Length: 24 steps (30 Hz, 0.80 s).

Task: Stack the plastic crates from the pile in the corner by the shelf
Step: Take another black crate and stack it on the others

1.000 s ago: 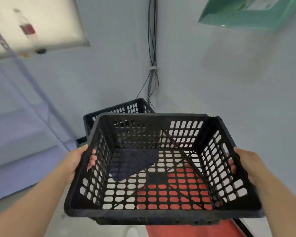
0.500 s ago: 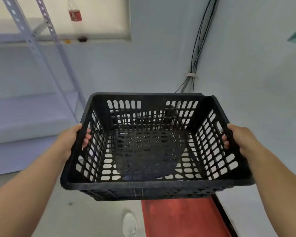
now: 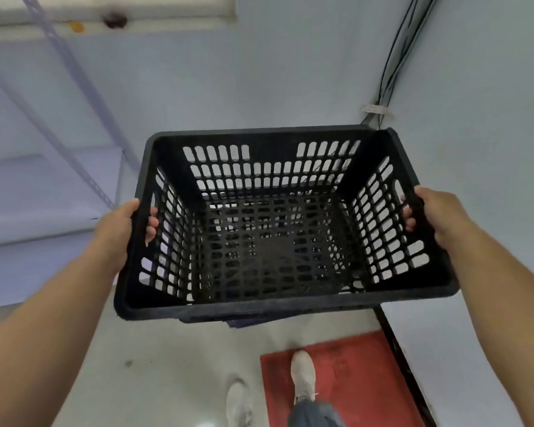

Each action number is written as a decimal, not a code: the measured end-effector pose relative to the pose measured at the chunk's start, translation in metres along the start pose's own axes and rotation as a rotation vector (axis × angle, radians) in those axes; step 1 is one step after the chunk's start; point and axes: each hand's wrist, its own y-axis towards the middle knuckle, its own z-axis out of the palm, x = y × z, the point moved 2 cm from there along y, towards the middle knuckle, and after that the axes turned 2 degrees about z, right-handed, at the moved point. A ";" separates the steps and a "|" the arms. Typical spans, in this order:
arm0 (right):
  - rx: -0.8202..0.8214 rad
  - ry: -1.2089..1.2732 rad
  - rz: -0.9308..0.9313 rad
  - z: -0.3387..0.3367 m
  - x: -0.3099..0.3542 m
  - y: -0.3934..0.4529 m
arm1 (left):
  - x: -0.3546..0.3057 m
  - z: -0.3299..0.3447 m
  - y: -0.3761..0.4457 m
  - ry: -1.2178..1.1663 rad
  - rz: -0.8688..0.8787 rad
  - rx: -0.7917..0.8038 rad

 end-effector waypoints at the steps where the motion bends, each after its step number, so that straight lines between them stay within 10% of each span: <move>1: 0.009 -0.005 0.001 0.003 0.004 0.009 | 0.001 0.004 0.003 -0.002 0.004 -0.008; 24: 0.086 -0.140 0.076 0.043 0.039 0.131 | 0.004 0.056 0.063 0.047 -0.012 -0.156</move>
